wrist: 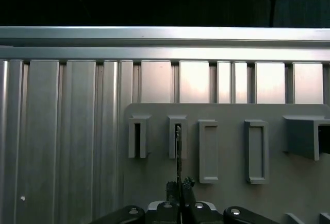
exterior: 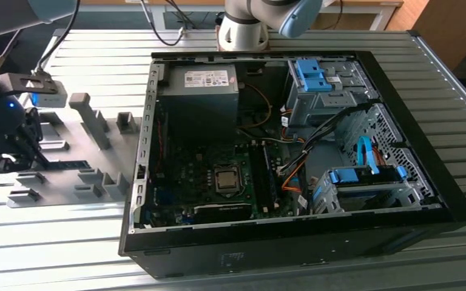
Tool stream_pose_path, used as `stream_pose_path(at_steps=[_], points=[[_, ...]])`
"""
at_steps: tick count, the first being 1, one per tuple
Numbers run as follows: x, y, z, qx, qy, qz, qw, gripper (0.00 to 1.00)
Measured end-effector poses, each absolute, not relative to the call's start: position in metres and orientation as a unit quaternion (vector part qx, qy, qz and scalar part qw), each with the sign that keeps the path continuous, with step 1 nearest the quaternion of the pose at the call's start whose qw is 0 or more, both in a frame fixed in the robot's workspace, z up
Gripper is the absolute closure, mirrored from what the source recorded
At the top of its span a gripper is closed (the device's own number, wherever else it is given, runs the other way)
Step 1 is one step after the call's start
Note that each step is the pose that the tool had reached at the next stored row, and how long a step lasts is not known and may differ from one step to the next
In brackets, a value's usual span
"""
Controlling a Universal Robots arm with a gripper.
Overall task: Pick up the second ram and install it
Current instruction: 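Pick up the second ram and move it above second insertion slot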
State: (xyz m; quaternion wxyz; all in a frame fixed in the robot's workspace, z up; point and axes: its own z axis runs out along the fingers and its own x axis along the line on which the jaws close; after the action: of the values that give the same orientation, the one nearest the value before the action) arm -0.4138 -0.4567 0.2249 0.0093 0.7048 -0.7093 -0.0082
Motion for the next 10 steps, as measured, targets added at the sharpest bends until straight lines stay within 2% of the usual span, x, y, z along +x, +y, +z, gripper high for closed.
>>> stream_pose_path(at_steps=[10], points=[[-0.4138,-0.4567,0.2285,0.705,-0.709,-0.008,0.009,0.86]])
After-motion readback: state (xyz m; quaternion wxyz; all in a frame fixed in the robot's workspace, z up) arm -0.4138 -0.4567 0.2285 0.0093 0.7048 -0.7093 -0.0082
